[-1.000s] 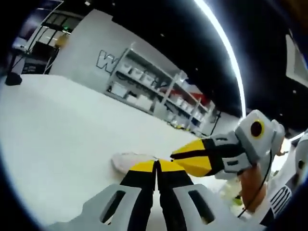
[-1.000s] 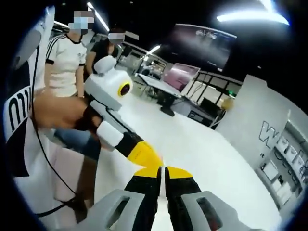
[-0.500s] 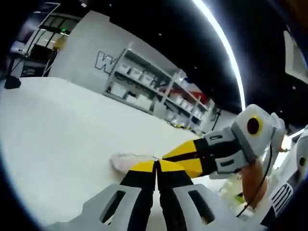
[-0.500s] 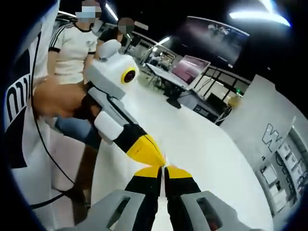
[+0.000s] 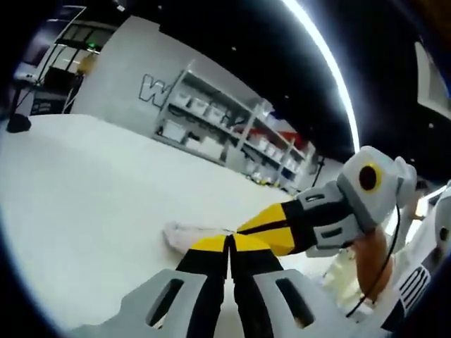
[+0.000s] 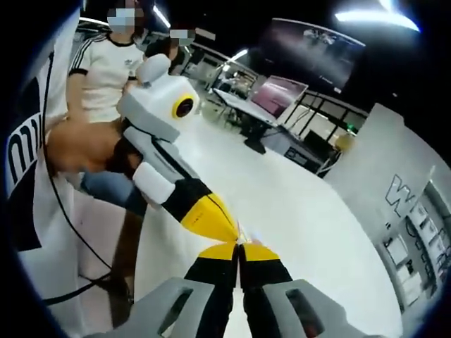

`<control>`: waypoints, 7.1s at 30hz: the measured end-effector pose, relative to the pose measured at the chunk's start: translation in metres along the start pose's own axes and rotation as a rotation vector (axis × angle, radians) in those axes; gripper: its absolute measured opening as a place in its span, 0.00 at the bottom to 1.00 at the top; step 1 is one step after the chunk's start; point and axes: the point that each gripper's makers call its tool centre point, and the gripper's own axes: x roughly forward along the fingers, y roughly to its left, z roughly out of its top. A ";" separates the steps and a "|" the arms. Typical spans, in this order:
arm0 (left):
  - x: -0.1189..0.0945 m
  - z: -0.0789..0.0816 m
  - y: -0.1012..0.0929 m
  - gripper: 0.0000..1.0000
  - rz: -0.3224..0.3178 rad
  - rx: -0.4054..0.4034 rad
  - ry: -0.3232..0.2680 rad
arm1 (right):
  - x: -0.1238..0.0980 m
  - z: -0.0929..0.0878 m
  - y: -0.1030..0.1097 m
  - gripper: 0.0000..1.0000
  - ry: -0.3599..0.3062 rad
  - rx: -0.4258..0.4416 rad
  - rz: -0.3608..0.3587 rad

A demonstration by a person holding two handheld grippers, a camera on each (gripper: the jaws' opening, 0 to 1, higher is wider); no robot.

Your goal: Open the resealable bag by pulling the two sides of the seal apart until the entire bag opening is separated and visibly accessible.

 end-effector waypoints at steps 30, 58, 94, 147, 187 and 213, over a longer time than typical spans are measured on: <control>0.002 -0.001 0.002 0.14 -0.135 -0.597 -0.116 | -0.007 0.010 -0.010 0.00 -0.066 0.001 -0.092; 0.004 -0.002 -0.004 0.01 -0.147 -0.550 -0.107 | -0.006 0.005 -0.003 0.00 -0.052 0.027 -0.039; -0.002 -0.016 0.005 0.00 -0.069 -0.415 -0.037 | -0.001 -0.001 0.008 0.00 0.007 0.072 0.071; -0.005 -0.037 -0.003 0.01 -0.066 -0.338 0.062 | -0.007 0.011 -0.008 0.06 -0.100 -0.056 -0.085; -0.010 -0.045 -0.005 0.02 -0.053 -0.298 0.076 | 0.020 -0.013 0.006 0.08 -0.039 -0.042 -0.160; 0.012 0.006 0.031 0.48 0.121 0.427 -0.017 | 0.001 0.001 -0.030 0.00 -0.128 0.037 -0.327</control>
